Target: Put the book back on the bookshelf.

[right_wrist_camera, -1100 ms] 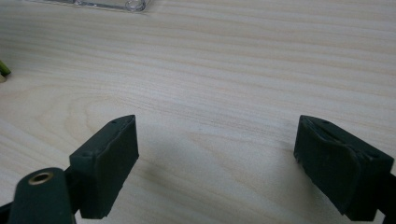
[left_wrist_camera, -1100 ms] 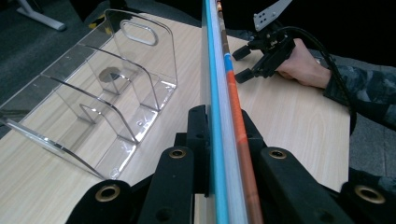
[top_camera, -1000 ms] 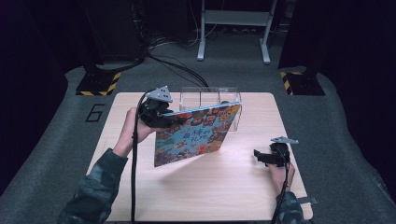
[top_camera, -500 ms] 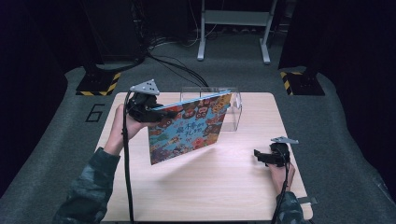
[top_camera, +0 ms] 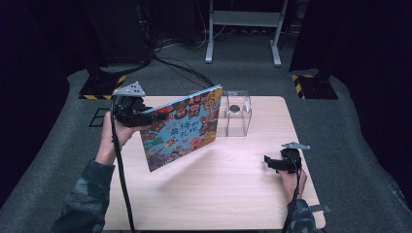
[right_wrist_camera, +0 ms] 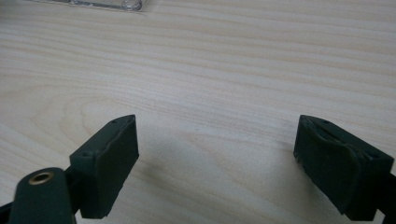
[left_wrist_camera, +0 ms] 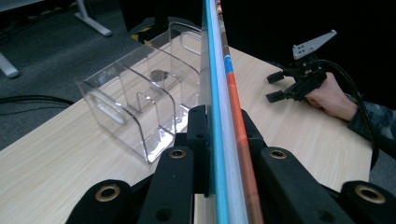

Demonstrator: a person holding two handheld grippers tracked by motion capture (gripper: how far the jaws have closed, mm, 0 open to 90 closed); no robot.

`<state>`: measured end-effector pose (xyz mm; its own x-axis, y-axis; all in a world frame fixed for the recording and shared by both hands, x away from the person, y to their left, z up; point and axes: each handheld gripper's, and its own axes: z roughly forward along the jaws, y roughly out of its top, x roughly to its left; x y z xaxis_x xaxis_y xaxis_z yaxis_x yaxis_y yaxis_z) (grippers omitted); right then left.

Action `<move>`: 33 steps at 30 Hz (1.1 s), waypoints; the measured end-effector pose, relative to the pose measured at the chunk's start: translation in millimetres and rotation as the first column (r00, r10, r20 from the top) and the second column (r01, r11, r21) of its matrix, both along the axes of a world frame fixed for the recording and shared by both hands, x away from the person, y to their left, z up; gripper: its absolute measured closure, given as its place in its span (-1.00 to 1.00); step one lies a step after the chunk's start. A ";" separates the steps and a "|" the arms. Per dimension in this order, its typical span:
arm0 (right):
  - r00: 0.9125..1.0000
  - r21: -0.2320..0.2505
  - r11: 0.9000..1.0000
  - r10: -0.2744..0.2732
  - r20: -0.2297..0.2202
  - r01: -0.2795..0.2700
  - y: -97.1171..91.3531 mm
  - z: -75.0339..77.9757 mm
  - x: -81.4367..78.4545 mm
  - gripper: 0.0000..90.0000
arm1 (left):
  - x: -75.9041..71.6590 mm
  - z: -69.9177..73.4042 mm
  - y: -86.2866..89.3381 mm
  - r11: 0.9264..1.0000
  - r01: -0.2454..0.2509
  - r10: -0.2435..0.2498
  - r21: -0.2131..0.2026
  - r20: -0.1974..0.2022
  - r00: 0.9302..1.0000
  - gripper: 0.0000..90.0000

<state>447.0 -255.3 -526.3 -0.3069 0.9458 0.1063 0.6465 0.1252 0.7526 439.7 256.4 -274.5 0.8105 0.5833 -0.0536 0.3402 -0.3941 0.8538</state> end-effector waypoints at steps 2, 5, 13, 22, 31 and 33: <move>1.000 -0.001 1.000 -0.001 0.000 0.001 0.1 0.0 0.0 -0.71 | -0.9 -0.2 3.8 1.000 -0.015 0.015 -0.004 0.000 1.000 0.80; 1.000 -0.004 1.000 0.001 -0.002 -0.002 0.5 -0.2 0.0 -0.71 | -2.0 0.0 9.6 0.999 -0.039 0.039 -0.010 -0.003 0.999 0.80; 1.000 -0.011 1.000 0.001 0.002 -0.001 0.9 -0.2 0.1 -0.71 | -2.9 -0.9 20.8 0.995 -0.096 0.096 -0.029 -0.004 0.995 0.80; 1.000 -0.032 0.999 -0.003 0.006 0.004 3.5 -0.7 -0.1 -0.72 | 6.1 -4.3 23.0 0.986 -0.161 0.161 -0.033 -0.006 0.987 0.80; 1.000 -0.033 0.999 0.001 0.005 -0.001 3.3 -0.5 -0.4 -0.72 | 16.3 -7.8 12.6 0.974 -0.223 0.223 -0.041 0.003 0.975 0.80; 1.000 -0.033 0.999 0.001 0.006 -0.001 3.2 -0.6 -0.5 -0.72 | 17.7 -8.3 10.3 0.972 -0.232 0.233 -0.040 0.005 0.973 0.80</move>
<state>446.5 -252.1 -526.9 -0.3084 0.9484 0.0737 0.6421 0.1503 0.7517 457.4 266.7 -282.8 0.6536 0.7533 -0.0732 0.4103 -0.2713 0.8706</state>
